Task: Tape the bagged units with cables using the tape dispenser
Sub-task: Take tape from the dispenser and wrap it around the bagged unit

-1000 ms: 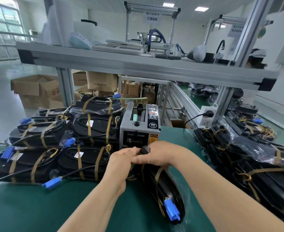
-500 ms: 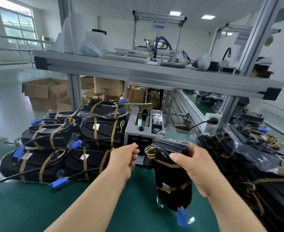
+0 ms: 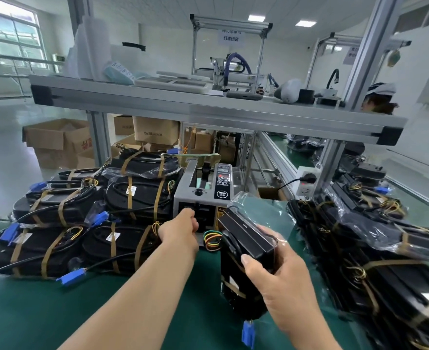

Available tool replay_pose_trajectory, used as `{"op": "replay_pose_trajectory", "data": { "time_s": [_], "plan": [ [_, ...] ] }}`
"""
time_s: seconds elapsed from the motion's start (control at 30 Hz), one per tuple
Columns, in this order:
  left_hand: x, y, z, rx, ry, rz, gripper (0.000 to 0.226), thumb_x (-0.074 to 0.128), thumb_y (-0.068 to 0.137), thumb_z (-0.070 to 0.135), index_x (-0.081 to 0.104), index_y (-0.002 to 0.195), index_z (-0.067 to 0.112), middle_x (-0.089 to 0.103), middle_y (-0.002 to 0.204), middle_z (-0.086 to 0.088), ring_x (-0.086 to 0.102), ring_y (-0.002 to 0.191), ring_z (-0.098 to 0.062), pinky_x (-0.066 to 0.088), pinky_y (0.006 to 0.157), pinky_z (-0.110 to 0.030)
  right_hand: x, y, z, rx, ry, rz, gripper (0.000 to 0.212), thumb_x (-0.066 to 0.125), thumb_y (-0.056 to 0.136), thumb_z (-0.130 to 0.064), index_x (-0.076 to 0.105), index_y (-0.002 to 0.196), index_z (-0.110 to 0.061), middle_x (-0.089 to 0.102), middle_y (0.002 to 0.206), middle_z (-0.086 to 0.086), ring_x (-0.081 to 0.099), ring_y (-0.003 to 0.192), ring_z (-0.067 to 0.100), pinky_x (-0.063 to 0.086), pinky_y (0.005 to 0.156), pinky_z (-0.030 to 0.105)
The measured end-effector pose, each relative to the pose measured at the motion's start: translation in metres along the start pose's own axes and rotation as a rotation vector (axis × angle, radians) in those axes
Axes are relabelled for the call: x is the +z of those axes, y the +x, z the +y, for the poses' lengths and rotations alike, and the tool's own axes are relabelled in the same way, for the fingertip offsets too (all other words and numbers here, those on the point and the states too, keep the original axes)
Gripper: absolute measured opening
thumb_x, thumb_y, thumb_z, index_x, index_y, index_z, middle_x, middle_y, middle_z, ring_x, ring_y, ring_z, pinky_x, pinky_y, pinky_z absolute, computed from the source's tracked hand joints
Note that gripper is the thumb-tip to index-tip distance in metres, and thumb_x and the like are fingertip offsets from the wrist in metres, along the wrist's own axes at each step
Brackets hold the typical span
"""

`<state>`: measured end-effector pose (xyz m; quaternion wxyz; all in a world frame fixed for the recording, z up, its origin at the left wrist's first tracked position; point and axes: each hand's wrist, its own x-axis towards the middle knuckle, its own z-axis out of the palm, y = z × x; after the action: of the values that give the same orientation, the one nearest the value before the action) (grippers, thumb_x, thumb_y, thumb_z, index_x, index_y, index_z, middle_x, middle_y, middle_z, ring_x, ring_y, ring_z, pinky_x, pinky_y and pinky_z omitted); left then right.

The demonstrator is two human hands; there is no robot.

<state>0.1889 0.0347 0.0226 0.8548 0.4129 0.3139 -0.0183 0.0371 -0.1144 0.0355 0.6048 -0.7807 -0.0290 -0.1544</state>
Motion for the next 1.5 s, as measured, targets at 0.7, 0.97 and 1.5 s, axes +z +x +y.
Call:
{"op": "replay_pose_trajectory", "data": {
  "time_s": [0.7, 0.97, 1.5],
  "plan": [
    [-0.048, -0.117, 0.013, 0.424, 0.612, -0.613, 0.01, 0.078, 0.073, 0.018, 0.073, 0.065, 0.015, 0.069, 0.07, -0.009, 0.062, 0.067, -0.017, 0.05, 0.069, -0.03, 0.008, -0.015, -0.006, -0.061, -0.062, -0.056, 0.049, 0.067, 0.064, -0.021, 0.065, 0.108, -0.041, 0.072, 0.089, -0.022, 0.066, 0.08, -0.001, 0.049, 0.068, 0.009],
    [-0.048, -0.112, 0.016, 0.466, 0.701, -0.57, 0.019, 0.077, 0.079, 0.013, 0.073, 0.061, 0.017, 0.069, 0.067, -0.006, 0.061, 0.066, -0.017, 0.052, 0.071, -0.032, 0.01, -0.016, -0.006, -0.058, -0.053, -0.07, 0.048, 0.067, 0.066, -0.019, 0.066, 0.107, -0.044, 0.073, 0.089, -0.016, 0.068, 0.079, 0.004, 0.054, 0.07, 0.018],
    [-0.052, -0.105, 0.013, 0.517, 0.716, -0.507, 0.016, 0.077, 0.078, 0.013, 0.073, 0.064, 0.013, 0.069, 0.064, -0.003, 0.063, 0.062, -0.012, 0.052, 0.065, -0.029, 0.014, -0.018, -0.002, -0.083, -0.102, -0.078, 0.053, 0.069, 0.066, -0.022, 0.065, 0.117, -0.04, 0.073, 0.09, -0.013, 0.068, 0.077, 0.008, 0.055, 0.071, 0.02]
  ]
}}
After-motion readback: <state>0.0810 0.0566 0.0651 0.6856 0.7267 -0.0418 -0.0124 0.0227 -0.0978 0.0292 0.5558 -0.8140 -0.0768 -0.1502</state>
